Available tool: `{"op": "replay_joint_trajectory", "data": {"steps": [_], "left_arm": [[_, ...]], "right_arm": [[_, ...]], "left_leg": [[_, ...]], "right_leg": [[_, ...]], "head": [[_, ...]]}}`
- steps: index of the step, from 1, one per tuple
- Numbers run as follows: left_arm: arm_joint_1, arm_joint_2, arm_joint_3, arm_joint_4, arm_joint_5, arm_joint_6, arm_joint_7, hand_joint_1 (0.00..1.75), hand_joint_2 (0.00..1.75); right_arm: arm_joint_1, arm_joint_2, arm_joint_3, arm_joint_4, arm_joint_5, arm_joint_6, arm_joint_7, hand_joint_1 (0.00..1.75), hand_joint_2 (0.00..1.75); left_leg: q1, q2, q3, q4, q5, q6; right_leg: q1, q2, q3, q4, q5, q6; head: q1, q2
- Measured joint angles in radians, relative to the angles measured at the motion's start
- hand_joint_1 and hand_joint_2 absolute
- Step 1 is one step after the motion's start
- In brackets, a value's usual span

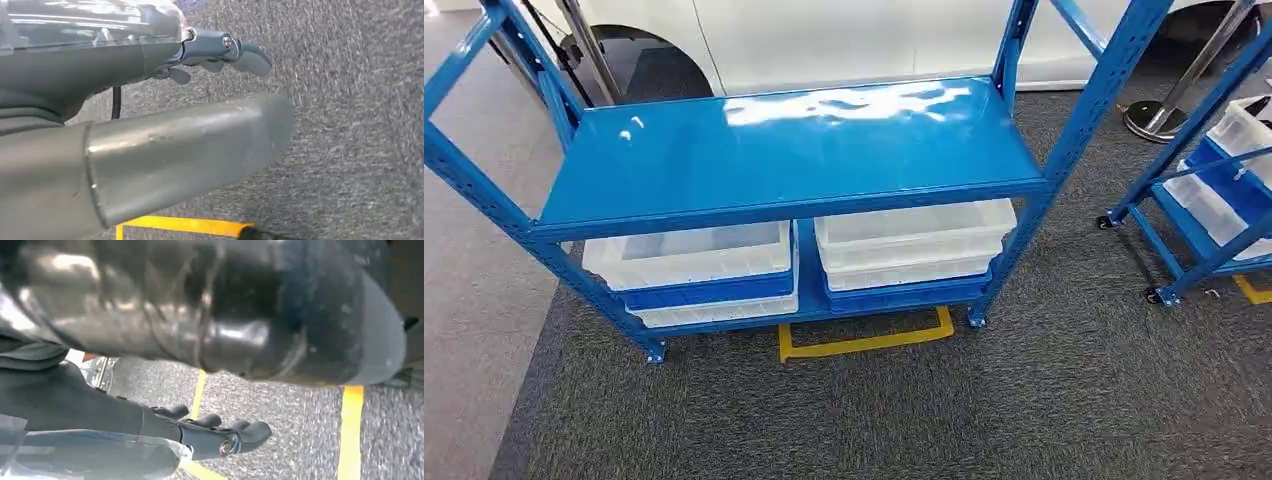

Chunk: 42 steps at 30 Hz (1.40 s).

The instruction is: Take the parts from the cabinet and place them on the table.

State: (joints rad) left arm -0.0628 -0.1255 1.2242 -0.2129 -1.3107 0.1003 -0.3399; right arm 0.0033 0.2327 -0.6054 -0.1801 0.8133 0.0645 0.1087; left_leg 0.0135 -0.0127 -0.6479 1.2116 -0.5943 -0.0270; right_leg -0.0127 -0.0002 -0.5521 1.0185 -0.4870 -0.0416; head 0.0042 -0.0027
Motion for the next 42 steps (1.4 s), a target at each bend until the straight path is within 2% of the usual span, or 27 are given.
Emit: {"op": "replay_joint_trajectory", "data": {"steps": [1,2,3,4,6,7,10,12,13,16,17,19,21,22,23,24,27,28,29,32,33,34,36,37,38,39,42], "left_arm": [[-0.001,0.000,0.000,0.000,0.000,0.000,0.000,0.00,0.00],[0.000,0.000,0.000,0.000,0.000,0.000,0.000,0.00,0.00],[0.002,0.000,0.000,0.000,0.000,0.000,0.000,0.00,0.00],[0.004,0.000,0.000,0.000,0.000,0.001,-0.001,0.00,0.00],[0.003,0.000,0.000,0.000,0.000,0.002,-0.008,0.00,0.00],[0.002,0.000,0.000,0.000,0.000,0.001,-0.011,0.00,0.00],[0.003,0.000,0.000,0.000,0.002,0.000,-0.021,0.00,0.00],[0.004,0.000,0.000,0.000,0.006,0.003,-0.015,0.00,0.00],[0.003,0.000,0.000,0.000,0.010,0.005,-0.006,0.00,0.00],[0.004,0.000,0.003,0.000,0.016,0.004,0.002,0.00,0.00],[0.004,0.000,0.005,0.000,0.017,0.004,0.002,0.00,0.00],[0.006,0.000,0.008,0.000,0.017,0.003,0.003,0.00,0.00],[0.006,-0.001,0.009,0.000,0.016,0.002,0.003,0.00,0.00],[0.007,-0.002,0.010,0.000,0.015,0.003,0.011,0.00,0.00],[0.002,-0.002,0.012,0.000,0.012,0.004,0.019,0.00,0.00],[-0.001,0.000,0.014,0.000,0.013,0.002,0.029,0.00,0.00],[0.002,0.004,0.023,0.000,0.019,-0.013,0.034,0.00,0.00],[0.003,0.008,0.024,0.000,0.021,-0.014,0.035,0.00,0.00],[0.001,0.010,0.024,0.000,0.023,-0.014,0.034,0.00,0.00],[0.000,0.020,0.026,0.000,0.028,-0.014,0.031,0.00,0.00],[0.001,0.020,0.027,0.000,0.028,-0.014,0.031,0.00,0.00],[0.003,0.020,0.027,0.000,0.028,-0.014,0.031,0.00,0.00],[0.003,0.020,0.028,0.000,0.028,-0.012,0.030,0.00,0.00],[0.005,0.022,0.029,0.000,0.028,-0.011,0.029,0.00,0.00],[0.004,0.023,0.029,0.000,0.028,-0.011,0.029,0.00,0.00],[0.002,0.023,0.029,0.000,0.028,-0.011,0.029,0.00,0.00],[0.006,0.025,0.031,0.000,0.029,-0.011,0.029,0.00,0.00]], "right_arm": [[0.001,0.000,-0.001,0.000,0.000,-0.001,0.000,0.00,0.00],[0.001,0.000,-0.002,0.000,0.000,-0.007,-0.002,0.00,0.00],[0.001,0.000,-0.002,0.000,0.000,-0.014,-0.003,0.00,0.00],[0.001,0.000,-0.003,0.000,0.000,-0.019,-0.004,0.00,0.00],[0.000,0.000,-0.006,0.000,0.000,-0.025,-0.006,0.00,0.00],[0.000,0.000,-0.009,0.000,0.000,-0.030,-0.007,0.00,0.00],[-0.002,0.000,-0.013,0.000,-0.002,-0.032,-0.008,0.00,0.00],[-0.001,0.000,-0.016,0.000,-0.002,-0.033,-0.008,0.00,0.00],[-0.001,0.000,-0.019,0.000,-0.002,-0.033,-0.009,0.00,0.00],[-0.002,0.000,-0.021,0.000,-0.002,-0.033,-0.010,0.00,0.00],[-0.001,0.000,-0.023,0.000,-0.002,-0.033,-0.010,0.00,0.00],[0.003,-0.001,-0.027,0.000,-0.002,-0.033,-0.010,0.00,0.00],[0.005,-0.002,-0.028,0.000,-0.002,-0.033,-0.010,0.00,0.00],[0.008,-0.003,-0.030,0.000,-0.002,-0.033,-0.010,0.00,0.00],[0.007,-0.003,-0.032,0.000,-0.002,-0.033,-0.010,0.00,0.00],[0.003,-0.003,-0.035,0.000,0.001,-0.033,-0.011,0.00,0.00],[0.005,-0.004,-0.037,0.000,0.009,-0.033,-0.011,0.00,0.00],[0.008,-0.004,-0.038,0.000,0.013,-0.033,-0.011,0.00,0.00],[0.007,-0.004,-0.039,0.000,0.015,-0.033,-0.011,0.00,0.00],[0.003,-0.004,-0.040,0.000,0.018,-0.032,-0.011,0.00,0.00],[0.003,-0.004,-0.040,0.000,0.019,-0.033,-0.012,0.00,0.00],[0.003,-0.004,-0.040,0.000,0.019,-0.033,-0.012,0.00,0.00],[0.005,-0.004,-0.041,0.000,0.022,-0.033,-0.012,0.00,0.00],[0.007,-0.004,-0.041,0.000,0.023,-0.033,-0.012,0.00,0.00],[0.007,-0.004,-0.042,0.001,0.023,-0.033,-0.012,0.00,0.00],[0.004,-0.004,-0.042,0.000,0.023,-0.033,-0.012,0.00,0.00],[0.001,-0.004,-0.042,0.000,0.026,-0.033,-0.013,0.00,0.00]], "left_leg": [[0.001,0.003,-0.034,0.071,-0.028,-0.004],[0.002,0.005,-0.053,0.110,-0.031,-0.009],[0.005,0.007,-0.044,0.094,-0.008,-0.011],[0.008,0.007,-0.012,0.030,0.034,-0.012],[0.011,0.017,0.085,-0.156,0.120,-0.010],[0.007,0.026,0.105,-0.198,0.107,-0.006],[0.002,0.017,0.099,-0.205,0.104,0.024],[0.006,0.012,0.121,-0.216,0.105,0.044],[0.005,0.012,0.124,-0.216,0.102,0.050],[0.001,0.010,0.129,-0.215,0.093,0.059],[0.000,0.007,0.132,-0.214,0.090,0.059],[-0.001,0.000,0.151,-0.214,0.080,0.054],[-0.001,-0.004,0.177,-0.214,0.065,0.047],[0.001,-0.005,0.178,-0.216,0.058,0.044],[-0.002,-0.005,0.180,-0.212,0.056,0.037],[-0.003,-0.005,0.176,-0.211,0.051,0.029],[-0.004,-0.006,0.197,-0.211,0.048,0.018],[0.000,-0.001,0.188,-0.183,0.042,0.013],[0.000,0.005,0.156,-0.121,0.023,0.008],[0.001,0.006,0.022,0.077,-0.063,-0.003],[0.001,0.006,0.001,0.090,-0.055,-0.004],[0.001,0.006,0.002,0.061,-0.021,-0.003],[0.001,0.009,0.057,-0.109,0.112,0.002],[0.000,0.013,0.075,-0.174,0.146,0.006],[-0.005,0.016,0.069,-0.171,0.116,0.010],[-0.012,0.018,0.069,-0.189,0.110,0.018],[-0.006,0.013,0.073,-0.195,0.133,0.040]], "right_leg": [[0.000,-0.006,0.000,0.001,-0.001,0.000],[0.000,-0.012,-0.001,0.002,-0.002,0.000],[0.000,-0.015,0.000,0.004,-0.004,0.002],[-0.001,-0.018,0.001,0.006,-0.006,0.004],[-0.002,-0.023,0.009,0.010,-0.013,0.012],[0.003,-0.024,0.009,0.012,-0.017,0.018],[0.003,-0.025,0.011,0.025,-0.008,0.039],[-0.001,-0.022,0.005,0.045,-0.011,0.050],[-0.002,-0.012,-0.006,0.075,-0.033,0.052],[-0.002,-0.005,-0.121,0.278,-0.139,0.060],[-0.002,-0.005,-0.147,0.317,-0.144,0.059],[-0.001,-0.005,-0.135,0.265,-0.085,0.057],[0.000,-0.003,-0.066,0.096,0.035,0.047],[0.003,0.002,-0.053,0.068,0.039,0.038],[0.013,0.001,-0.066,0.046,0.001,0.035],[0.014,0.002,-0.063,0.043,0.019,0.027],[0.008,0.000,-0.041,0.030,0.015,0.014],[0.005,-0.004,-0.023,0.017,0.013,0.010],[0.004,-0.006,-0.013,0.012,0.009,0.004],[0.005,-0.006,-0.004,0.012,-0.005,-0.004],[0.005,-0.006,0.002,0.012,-0.010,-0.004],[0.005,-0.005,0.010,0.012,-0.015,-0.003],[0.005,-0.006,0.034,0.012,-0.030,0.002],[0.005,-0.007,0.037,0.012,-0.036,0.006],[0.006,-0.007,0.039,0.013,-0.036,0.009],[0.007,-0.006,0.028,0.017,-0.037,0.015],[0.012,-0.008,0.038,0.010,-0.045,0.036]], "head": [[0.000,0.000],[0.000,0.000],[0.000,0.000],[0.000,0.000],[0.000,0.000],[0.000,0.000],[0.000,0.000],[0.000,0.000],[0.001,0.000],[0.001,0.000],[0.001,0.000],[0.001,0.000],[0.001,0.000],[0.001,0.000],[0.002,0.000],[0.001,0.000],[0.002,0.000],[0.002,0.000],[0.002,0.000],[0.001,0.000],[0.000,0.000],[0.001,0.000],[0.000,0.000],[0.001,0.000],[0.001,0.000],[-0.001,0.000],[0.001,0.000]]}}
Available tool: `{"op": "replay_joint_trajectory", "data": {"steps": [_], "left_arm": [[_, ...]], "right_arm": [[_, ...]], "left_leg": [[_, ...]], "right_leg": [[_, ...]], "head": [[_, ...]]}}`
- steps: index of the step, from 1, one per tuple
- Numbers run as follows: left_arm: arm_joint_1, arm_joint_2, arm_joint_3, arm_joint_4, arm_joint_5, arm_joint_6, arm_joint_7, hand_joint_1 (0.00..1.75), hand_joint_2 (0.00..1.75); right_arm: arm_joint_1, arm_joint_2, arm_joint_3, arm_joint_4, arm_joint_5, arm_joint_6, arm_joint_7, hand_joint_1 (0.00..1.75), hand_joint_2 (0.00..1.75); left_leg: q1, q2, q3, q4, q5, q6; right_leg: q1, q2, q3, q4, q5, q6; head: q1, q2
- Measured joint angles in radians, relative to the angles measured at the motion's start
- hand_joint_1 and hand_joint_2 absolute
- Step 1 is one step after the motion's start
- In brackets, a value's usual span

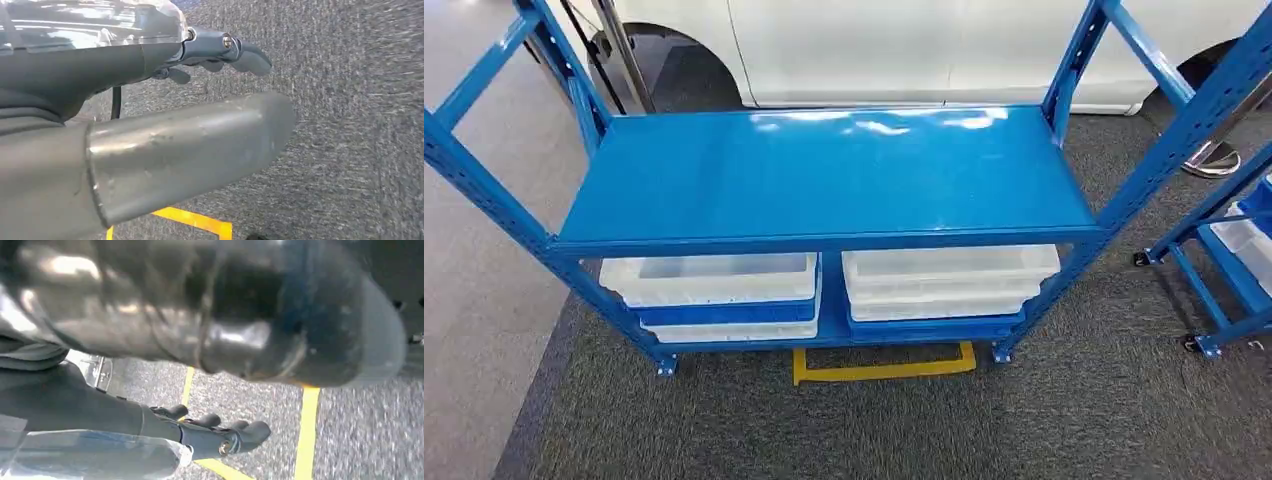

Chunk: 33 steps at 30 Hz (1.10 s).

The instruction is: Take the parts from the cabinet and place them on the table.

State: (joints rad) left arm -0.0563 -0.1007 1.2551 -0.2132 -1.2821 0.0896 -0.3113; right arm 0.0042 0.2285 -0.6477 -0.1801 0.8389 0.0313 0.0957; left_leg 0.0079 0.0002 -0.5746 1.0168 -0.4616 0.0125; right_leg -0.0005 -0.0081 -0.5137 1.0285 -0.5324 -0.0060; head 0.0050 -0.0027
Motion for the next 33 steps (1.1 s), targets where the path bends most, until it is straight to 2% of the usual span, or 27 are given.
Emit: {"op": "replay_joint_trajectory", "data": {"steps": [2,4,5,6,7,8,9,10,11,12,15,16,17,18,20,21,22,23,24,25,26,27,28,29,31,32,33], "left_arm": [[-0.002,0.000,0.000,0.000,-0.001,0.000,0.000,0.00,0.00],[-0.003,0.000,0.000,0.000,-0.005,0.000,0.002,0.00,0.00],[-0.003,0.000,0.000,0.000,-0.010,0.000,0.003,0.00,0.00],[-0.003,0.000,0.000,0.000,-0.010,0.000,0.004,0.00,0.00],[-0.003,0.000,0.000,0.000,-0.010,0.000,0.004,0.00,0.00],[-0.002,0.000,0.000,0.000,-0.010,0.000,0.003,0.00,0.00],[-0.002,0.000,0.000,0.000,-0.010,0.001,0.003,0.00,0.00],[-0.003,0.000,0.000,0.000,-0.010,0.001,0.002,0.00,0.00],[-0.003,-0.002,0.000,0.000,-0.010,0.002,0.002,0.00,0.00],[-0.003,-0.002,0.000,0.000,-0.011,0.003,0.002,0.00,0.00],[-0.004,-0.001,0.000,0.000,-0.011,0.004,0.002,0.00,0.00],[-0.003,-0.001,0.000,0.000,-0.011,0.004,0.003,0.00,0.00],[-0.002,-0.002,0.000,0.000,-0.012,0.004,0.002,0.00,0.00],[-0.003,-0.002,0.000,0.000,-0.012,0.004,0.003,0.00,0.00],[-0.002,0.001,0.000,0.000,-0.013,0.004,0.006,0.00,0.00],[-0.001,0.001,0.000,0.000,-0.013,0.004,0.008,0.00,0.00],[0.000,0.000,0.000,0.000,-0.013,0.003,0.009,0.00,0.00],[0.000,0.000,0.000,0.000,-0.014,0.003,0.010,0.00,0.00],[-0.001,0.001,0.000,0.000,-0.014,0.003,0.011,0.00,0.00],[-0.002,0.001,0.000,0.000,-0.014,0.003,0.011,0.00,0.00],[-0.001,-0.001,0.000,0.000,-0.014,0.003,0.011,0.00,0.00],[-0.003,-0.002,0.000,0.000,-0.014,0.003,0.012,0.00,0.00],[-0.003,-0.002,0.000,0.000,-0.014,0.003,0.013,0.00,0.00],[-0.002,-0.002,0.000,0.000,-0.013,0.004,0.013,0.00,0.00],[0.000,-0.002,0.001,0.000,-0.012,0.006,0.014,0.00,0.00],[-0.001,-0.002,0.002,0.000,-0.011,0.010,0.014,0.00,1.75],[-0.001,-0.002,0.002,0.000,-0.011,0.016,0.014,0.00,1.75]], "right_arm": [[0.000,0.000,0.000,0.000,0.001,-0.001,0.000,0.00,0.00],[0.000,0.000,-0.001,0.000,0.003,-0.001,0.000,0.00,0.00],[0.000,0.000,-0.001,0.000,0.004,-0.001,0.000,0.00,0.00],[0.000,0.000,-0.001,0.000,0.004,-0.001,0.000,0.00,0.00],[0.000,0.000,-0.001,0.000,0.005,-0.001,0.000,0.00,0.00],[0.001,0.000,-0.002,0.000,0.006,-0.004,0.000,0.00,0.00],[0.003,0.000,-0.002,0.000,0.006,-0.008,0.000,0.00,0.00],[0.003,0.000,-0.002,0.000,0.008,-0.013,0.000,0.00,0.00],[0.002,-0.001,-0.002,0.000,0.009,-0.016,0.000,0.00,0.00],[0.000,-0.001,-0.002,0.000,0.010,-0.018,0.000,0.00,1.75],[-0.001,0.000,-0.002,0.000,0.014,-0.022,-0.002,0.00,1.75],[-0.001,0.002,-0.003,0.000,0.016,-0.024,-0.001,0.00,1.75],[0.001,0.002,-0.003,0.000,0.018,-0.029,0.001,0.00,1.75],[0.000,0.002,-0.003,0.000,0.019,-0.032,0.003,0.00,1.75],[0.000,0.002,-0.003,0.000,0.024,-0.040,0.016,0.00,1.75],[0.000,0.002,-0.003,0.000,0.027,-0.047,0.025,0.00,1.75],[0.000,0.002,-0.003,0.000,0.028,-0.051,0.030,0.00,1.75],[0.000,0.002,-0.003,0.000,0.028,-0.054,0.034,0.00,1.75],[0.000,0.002,-0.003,0.000,0.028,-0.057,0.037,0.00,1.75],[0.000,0.002,-0.003,0.000,0.028,-0.060,0.038,0.00,1.75],[-0.001,0.001,-0.003,0.000,0.027,-0.066,0.038,0.00,1.75],[-0.004,0.000,-0.004,0.000,0.026,-0.069,0.038,0.00,1.75],[-0.005,0.000,-0.005,0.000,0.024,-0.068,0.038,0.00,0.00],[-0.005,0.000,-0.008,0.000,0.021,-0.067,0.037,0.00,0.00],[-0.005,0.000,-0.014,0.000,0.017,-0.066,0.036,0.00,0.00],[-0.005,0.000,-0.018,0.000,0.016,-0.066,0.035,0.00,0.00],[-0.005,0.000,-0.020,0.000,0.016,-0.066,0.035,0.00,0.00]], "left_leg": [[0.004,0.001,0.010,-0.011,0.004,0.012],[0.002,0.001,0.012,-0.010,-0.001,0.019],[0.001,0.001,0.013,-0.010,-0.002,0.020],[0.000,0.000,0.015,-0.009,-0.004,0.020],[0.000,-0.002,0.019,-0.009,-0.007,0.019],[-0.001,-0.005,0.024,-0.009,-0.011,0.019],[-0.002,-0.008,0.032,-0.009,-0.014,0.015],[-0.003,-0.009,0.037,-0.008,-0.018,0.014],[-0.008,-0.008,0.036,-0.006,-0.022,0.009],[-0.008,-0.009,0.035,-0.005,-0.024,0.004],[-0.008,-0.009,0.039,-0.010,-0.022,-0.012],[-0.005,-0.009,0.037,-0.001,-0.033,-0.015],[-0.007,-0.006,0.023,0.032,-0.059,-0.021],[-0.003,-0.006,-0.001,0.081,-0.090,-0.025],[0.005,-0.006,-0.078,0.244,-0.165,-0.040],[0.010,-0.006,-0.106,0.301,-0.175,-0.049],[0.016,-0.006,-0.106,0.299,-0.158,-0.056],[0.023,-0.005,-0.086,0.252,-0.121,-0.063],[0.032,-0.003,-0.038,0.154,-0.065,-0.073],[0.038,-0.002,0.000,0.078,-0.029,-0.081],[0.045,-0.002,0.033,0.008,-0.025,-0.093],[0.038,-0.011,0.033,-0.003,-0.026,-0.073],[0.037,-0.010,0.031,0.008,-0.037,-0.055],[0.036,-0.009,0.029,0.007,-0.032,-0.061],[0.033,-0.010,0.029,0.007,-0.032,-0.056],[0.032,-0.010,0.029,0.007,-0.032,-0.056],[0.031,-0.010,0.030,0.007,-0.032,-0.055]], "right_leg": [[-0.004,0.004,-0.018,0.052,-0.039,0.006],[-0.007,0.006,-0.102,0.207,-0.115,0.010],[-0.007,0.006,-0.144,0.281,-0.139,0.012],[-0.007,0.006,-0.169,0.314,-0.134,0.012],[-0.006,0.006,-0.167,0.296,-0.104,0.011],[-0.006,0.006,-0.144,0.238,-0.056,0.008],[-0.005,0.006,-0.099,0.136,0.007,0.001],[-0.003,0.007,-0.064,0.055,0.048,-0.008],[0.004,0.008,-0.046,0.020,0.038,-0.014],[0.004,0.008,-0.049,0.012,0.042,-0.014],[0.001,0.009,-0.048,0.004,0.045,-0.021],[-0.009,0.005,-0.040,-0.008,0.051,-0.026],[-0.009,0.004,-0.037,-0.014,0.053,-0.034],[-0.009,0.002,-0.038,-0.015,0.054,-0.039],[-0.008,0.001,-0.041,-0.013,0.053,-0.042],[-0.009,0.000,-0.041,-0.012,0.052,-0.042],[-0.011,0.000,-0.040,-0.010,0.051,-0.042],[-0.014,0.001,-0.040,-0.007,0.049,-0.041],[-0.018,0.002,-0.040,0.000,0.044,-0.036],[-0.021,0.002,-0.040,0.008,0.039,-0.032],[-0.018,0.003,-0.046,0.019,0.032,-0.024],[-0.006,0.006,-0.054,0.039,0.021,-0.012],[-0.006,0.007,-0.056,0.035,0.027,-0.014],[-0.006,0.008,-0.056,0.033,0.027,-0.013],[-0.009,0.009,-0.053,0.028,0.030,-0.007],[-0.009,0.008,-0.051,0.024,0.031,-0.006],[-0.010,0.008,-0.050,0.023,0.032,-0.005]], "head": [[0.001,0.000],[0.000,0.000],[0.000,0.000],[0.000,0.000],[0.000,0.000],[0.000,0.000],[0.000,0.000],[0.000,0.000],[0.000,0.000],[0.000,0.000],[0.000,0.000],[0.000,0.000],[0.000,0.000],[-0.001,0.000],[-0.001,0.000],[-0.001,0.000],[-0.001,0.000],[-0.001,0.000],[-0.001,0.000],[-0.001,0.000],[-0.002,0.000],[-0.002,0.000],[0.002,0.000],[0.003,0.000],[0.003,0.000],[0.003,0.000],[0.003,0.000]]}}
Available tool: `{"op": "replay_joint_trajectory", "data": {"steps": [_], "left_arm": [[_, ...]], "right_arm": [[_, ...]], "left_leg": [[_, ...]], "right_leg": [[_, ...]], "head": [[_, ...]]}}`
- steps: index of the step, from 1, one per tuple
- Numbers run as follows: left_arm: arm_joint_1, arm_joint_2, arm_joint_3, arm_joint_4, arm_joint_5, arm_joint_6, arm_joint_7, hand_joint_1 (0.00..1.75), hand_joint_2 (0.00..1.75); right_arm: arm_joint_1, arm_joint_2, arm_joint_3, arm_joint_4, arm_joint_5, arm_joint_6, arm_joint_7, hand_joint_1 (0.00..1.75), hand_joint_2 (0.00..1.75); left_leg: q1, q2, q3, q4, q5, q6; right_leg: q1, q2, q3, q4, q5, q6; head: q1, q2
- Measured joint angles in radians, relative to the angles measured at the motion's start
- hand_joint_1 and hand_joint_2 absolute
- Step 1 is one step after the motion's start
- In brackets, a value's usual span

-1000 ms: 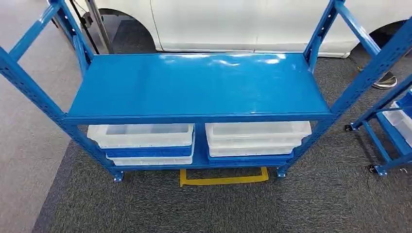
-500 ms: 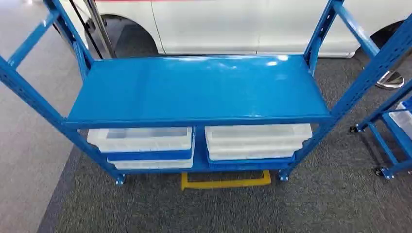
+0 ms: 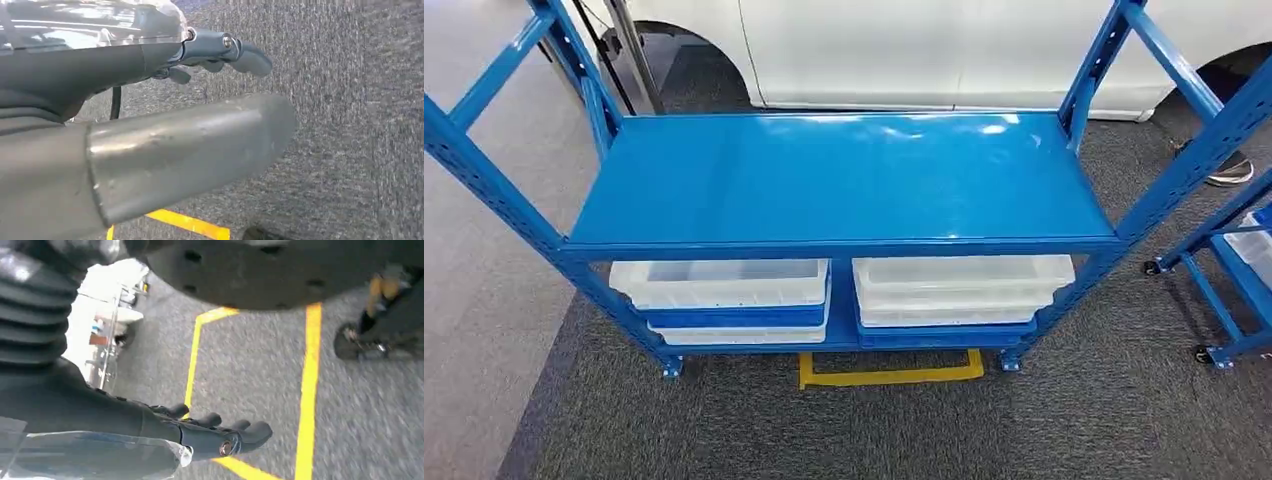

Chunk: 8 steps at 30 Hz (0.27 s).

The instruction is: Take the parts from the cabinet and place them on the table.

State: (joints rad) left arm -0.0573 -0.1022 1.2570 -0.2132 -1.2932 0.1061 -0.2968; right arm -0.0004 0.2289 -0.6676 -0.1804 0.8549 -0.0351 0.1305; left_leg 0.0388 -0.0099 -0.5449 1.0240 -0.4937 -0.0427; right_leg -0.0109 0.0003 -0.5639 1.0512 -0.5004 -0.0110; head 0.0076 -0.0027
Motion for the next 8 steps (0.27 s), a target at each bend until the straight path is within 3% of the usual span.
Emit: {"op": "replay_joint_trajectory", "data": {"steps": [1,2,8], "left_arm": [[-0.001,0.000,0.001,0.000,0.000,0.007,0.000,0.00,1.75],[-0.001,0.000,0.004,0.000,0.000,0.012,0.000,0.00,1.75],[0.001,0.002,-0.004,-0.002,0.027,0.038,0.008,0.00,1.75]], "right_arm": [[0.000,0.000,-0.003,0.000,0.000,0.000,0.000,0.00,0.00],[0.000,0.000,-0.005,0.000,0.002,0.000,0.000,0.00,1.75],[0.001,-0.001,-0.003,-0.002,-0.010,0.000,0.000,0.00,1.75]], "left_leg": [[-0.001,0.000,0.000,0.000,0.000,0.001],[-0.002,0.001,0.000,0.000,-0.001,0.005],[-0.004,0.001,0.000,0.000,-0.001,0.008]], "right_leg": [[-0.001,0.000,0.000,-0.001,0.001,0.003],[-0.002,0.001,0.000,-0.002,0.002,0.004],[-0.004,0.001,0.001,-0.003,0.003,0.007]], "head": [[0.000,0.000],[0.000,0.000],[0.000,0.000]]}}
